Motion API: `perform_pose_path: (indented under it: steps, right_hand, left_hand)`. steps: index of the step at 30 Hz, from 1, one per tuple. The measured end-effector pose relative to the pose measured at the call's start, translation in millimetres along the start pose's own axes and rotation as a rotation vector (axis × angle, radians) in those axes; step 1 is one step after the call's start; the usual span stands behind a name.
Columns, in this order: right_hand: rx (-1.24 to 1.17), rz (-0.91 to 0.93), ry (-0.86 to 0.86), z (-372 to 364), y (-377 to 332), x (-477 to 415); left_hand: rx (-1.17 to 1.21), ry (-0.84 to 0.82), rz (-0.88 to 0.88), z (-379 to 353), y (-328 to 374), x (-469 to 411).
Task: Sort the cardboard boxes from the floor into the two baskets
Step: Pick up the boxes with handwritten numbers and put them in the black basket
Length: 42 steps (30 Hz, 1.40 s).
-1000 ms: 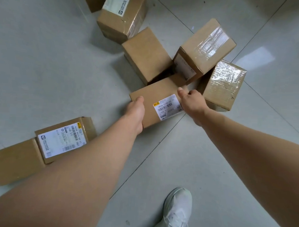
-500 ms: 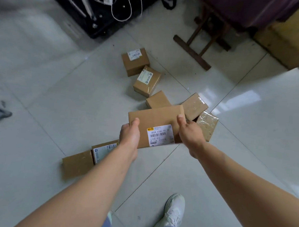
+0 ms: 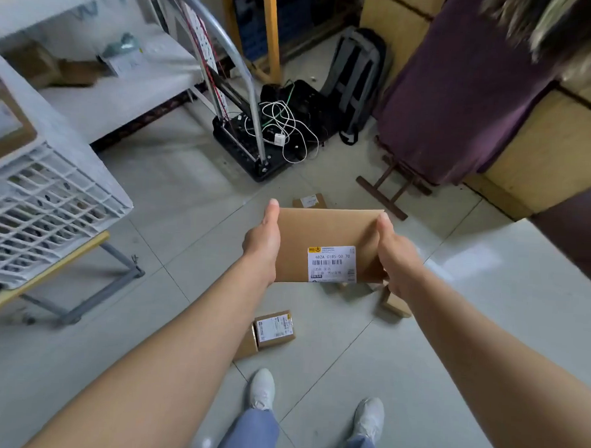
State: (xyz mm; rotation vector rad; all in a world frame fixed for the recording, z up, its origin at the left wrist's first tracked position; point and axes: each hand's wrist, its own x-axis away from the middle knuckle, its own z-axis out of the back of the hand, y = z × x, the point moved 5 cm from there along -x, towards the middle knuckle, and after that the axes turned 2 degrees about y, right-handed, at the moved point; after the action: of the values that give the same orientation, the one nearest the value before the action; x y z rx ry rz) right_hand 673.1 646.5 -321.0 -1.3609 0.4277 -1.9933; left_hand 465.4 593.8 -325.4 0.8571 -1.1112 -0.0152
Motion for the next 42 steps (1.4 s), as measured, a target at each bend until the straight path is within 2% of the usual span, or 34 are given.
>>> perform_pose_path:
  steps: [7,13,16,22,26,35,42]
  right_hand:
    - [-0.139,0.052,-0.027,-29,-57,99]
    - [-0.064,0.185,-0.130,-45,-91,152]
    - [-0.089,0.219,-0.186,-44,-104,167]
    - [-0.308,0.196,-0.315,-53,-121,184]
    - [-0.307,0.217,-0.368,-70,-131,197]
    - [-0.254,0.345,-0.475,-169,-161,229]
    - [-0.257,0.388,-0.517,-296,-193,275]
  left_hand:
    - [0.025,0.005,-0.150,84,70,55]
    - [0.079,-0.040,-0.278,134,106,95]
    - [0.120,-0.089,-0.367,152,114,115]
    - [0.202,-0.078,-0.446,191,105,136]
    - [0.323,0.026,-0.438,218,104,144]
    - [0.499,0.136,-0.414,298,116,134]
    - [0.567,0.216,-0.432,416,137,97]
